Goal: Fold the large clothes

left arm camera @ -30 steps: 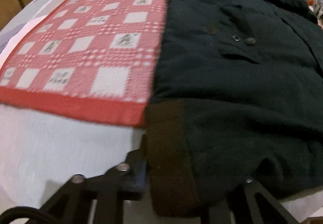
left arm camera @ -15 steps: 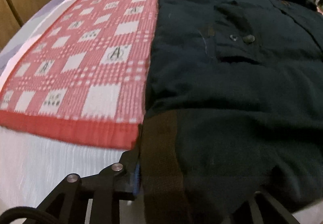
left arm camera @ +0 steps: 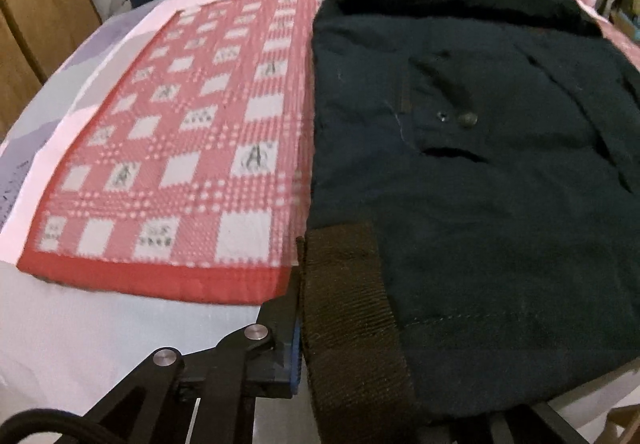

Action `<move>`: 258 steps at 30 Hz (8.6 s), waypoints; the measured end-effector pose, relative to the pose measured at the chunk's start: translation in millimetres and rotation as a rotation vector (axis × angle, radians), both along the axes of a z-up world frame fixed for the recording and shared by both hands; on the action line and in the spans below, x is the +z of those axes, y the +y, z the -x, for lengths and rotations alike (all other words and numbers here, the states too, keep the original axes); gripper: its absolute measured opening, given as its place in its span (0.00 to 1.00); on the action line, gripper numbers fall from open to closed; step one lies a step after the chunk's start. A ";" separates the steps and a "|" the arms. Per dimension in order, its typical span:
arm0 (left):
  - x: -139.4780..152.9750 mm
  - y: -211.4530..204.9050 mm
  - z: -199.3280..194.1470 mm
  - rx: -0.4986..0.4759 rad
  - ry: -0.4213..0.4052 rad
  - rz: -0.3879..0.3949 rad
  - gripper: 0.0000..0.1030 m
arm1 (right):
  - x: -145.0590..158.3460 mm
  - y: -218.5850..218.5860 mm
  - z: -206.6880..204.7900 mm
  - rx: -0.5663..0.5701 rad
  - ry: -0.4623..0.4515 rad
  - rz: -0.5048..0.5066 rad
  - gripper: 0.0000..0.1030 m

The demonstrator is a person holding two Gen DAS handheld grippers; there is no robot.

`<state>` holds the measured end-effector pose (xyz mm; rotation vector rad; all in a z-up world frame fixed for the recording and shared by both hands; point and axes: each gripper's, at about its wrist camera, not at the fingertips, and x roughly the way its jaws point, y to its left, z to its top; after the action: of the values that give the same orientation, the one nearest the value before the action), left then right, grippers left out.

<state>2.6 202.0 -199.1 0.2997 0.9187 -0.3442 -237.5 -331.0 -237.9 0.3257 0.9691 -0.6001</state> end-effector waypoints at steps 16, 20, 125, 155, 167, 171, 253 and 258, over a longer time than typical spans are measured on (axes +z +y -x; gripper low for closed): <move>49.4 5.7 63.5 -0.048 0.090 -0.017 0.13 | 86.8 7.3 37.4 0.086 0.049 0.027 0.15; 73.3 15.3 89.1 -0.029 0.137 -0.005 0.13 | 127.6 22.3 58.4 0.109 0.096 0.028 0.15; 98.1 -183.5 -284.7 0.073 0.114 0.255 0.75 | 53.8 -5.7 -344.9 0.608 0.095 0.063 0.83; 21.4 -311.3 -248.3 -0.138 0.045 0.168 0.95 | 63.5 -34.9 -434.0 0.445 -0.052 0.111 1.00; -10.0 -296.4 -193.4 -0.108 0.041 0.134 1.00 | 5.9 -46.9 -369.3 0.374 0.085 0.095 1.00; -12.4 -309.8 -225.1 -0.046 0.052 0.123 1.00 | 0.2 -68.6 -420.6 0.365 0.087 0.072 1.00; -38.1 -353.9 -334.3 0.045 0.314 0.048 1.00 | -5.6 18.0 -461.2 0.557 0.169 0.018 1.00; -8.2 -318.3 -288.0 0.040 0.242 0.152 1.00 | -10.4 3.5 -508.2 0.526 0.180 0.014 1.00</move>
<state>290.6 -116.3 -207.3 0.1002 1.1279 -0.4174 270.7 -327.5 -248.3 -0.0037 1.1682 -0.1560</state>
